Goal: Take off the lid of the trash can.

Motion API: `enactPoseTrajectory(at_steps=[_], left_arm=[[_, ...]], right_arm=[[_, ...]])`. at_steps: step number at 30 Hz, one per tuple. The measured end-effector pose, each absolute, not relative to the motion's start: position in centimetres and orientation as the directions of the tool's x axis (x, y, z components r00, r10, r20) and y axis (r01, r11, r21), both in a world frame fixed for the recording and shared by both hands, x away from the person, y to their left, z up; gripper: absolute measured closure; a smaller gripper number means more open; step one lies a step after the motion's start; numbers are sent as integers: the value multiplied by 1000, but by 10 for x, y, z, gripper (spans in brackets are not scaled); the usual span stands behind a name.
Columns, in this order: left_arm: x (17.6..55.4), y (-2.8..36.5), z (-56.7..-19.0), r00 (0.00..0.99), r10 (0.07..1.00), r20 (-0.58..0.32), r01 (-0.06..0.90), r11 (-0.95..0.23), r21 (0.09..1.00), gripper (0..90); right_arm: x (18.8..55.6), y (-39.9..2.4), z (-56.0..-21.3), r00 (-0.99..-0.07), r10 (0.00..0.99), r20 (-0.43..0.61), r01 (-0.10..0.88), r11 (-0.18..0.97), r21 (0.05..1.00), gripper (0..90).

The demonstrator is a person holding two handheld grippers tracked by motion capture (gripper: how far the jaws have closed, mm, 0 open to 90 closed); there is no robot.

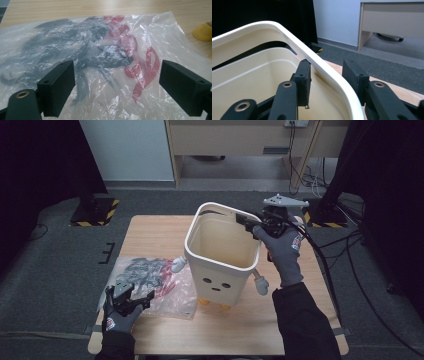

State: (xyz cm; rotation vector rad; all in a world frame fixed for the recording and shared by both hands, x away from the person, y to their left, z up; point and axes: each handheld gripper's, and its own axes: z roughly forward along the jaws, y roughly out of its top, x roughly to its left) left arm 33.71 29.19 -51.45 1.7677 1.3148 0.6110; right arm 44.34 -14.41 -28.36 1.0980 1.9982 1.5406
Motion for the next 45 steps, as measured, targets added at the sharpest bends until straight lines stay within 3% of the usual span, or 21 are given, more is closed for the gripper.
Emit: enactPoseTrajectory(at_steps=[10,19,30,45], left_arm=[[337,292,-514,335,938,-91,533,-109,839,126],[337,292,-513,332,939,-88,518,-104,849,134],[336,292,-513,332,939,-86,511,-102,854,141],[335,293,-512,330,940,-86,505,-99,858,143]], right_arm=[[432,-167,-263,-609,769,196,264,-36,964,594],[414,-216,-262,-495,854,163,175,-85,981,593],[396,-280,-290,-351,913,207,155,-161,975,592],[388,-321,-341,-250,922,294,180,-254,950,593]])
